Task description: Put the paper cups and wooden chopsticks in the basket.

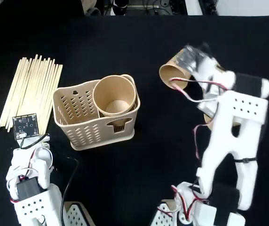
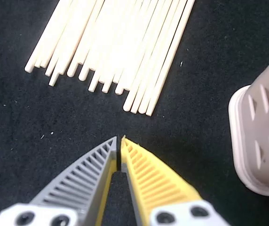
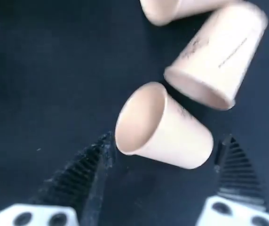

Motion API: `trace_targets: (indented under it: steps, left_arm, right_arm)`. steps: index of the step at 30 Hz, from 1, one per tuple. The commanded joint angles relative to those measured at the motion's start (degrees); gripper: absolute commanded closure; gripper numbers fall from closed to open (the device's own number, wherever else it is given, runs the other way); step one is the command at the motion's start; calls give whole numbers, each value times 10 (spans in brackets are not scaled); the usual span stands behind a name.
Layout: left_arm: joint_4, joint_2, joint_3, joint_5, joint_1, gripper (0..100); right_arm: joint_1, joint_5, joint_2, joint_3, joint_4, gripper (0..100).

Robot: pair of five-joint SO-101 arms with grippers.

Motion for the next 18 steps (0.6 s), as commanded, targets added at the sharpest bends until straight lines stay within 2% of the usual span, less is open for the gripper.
trace_targets:
  steps: [1, 10, 16, 18]
  left_arm:
    - [-7, -5, 10, -1, 7, 970]
    - [-7, -5, 10, -1, 7, 970]
    - [-7, -5, 10, -1, 7, 970]
    - [-7, -5, 10, -1, 7, 970]
  right_arm:
    - [47, 26, -15, 111, -162, 653]
    - [59, 24, -15, 350, -476, 678]
    - [124, 33, -15, 415, -660, 784]
    - [136, 67, -15, 451, -733, 824]
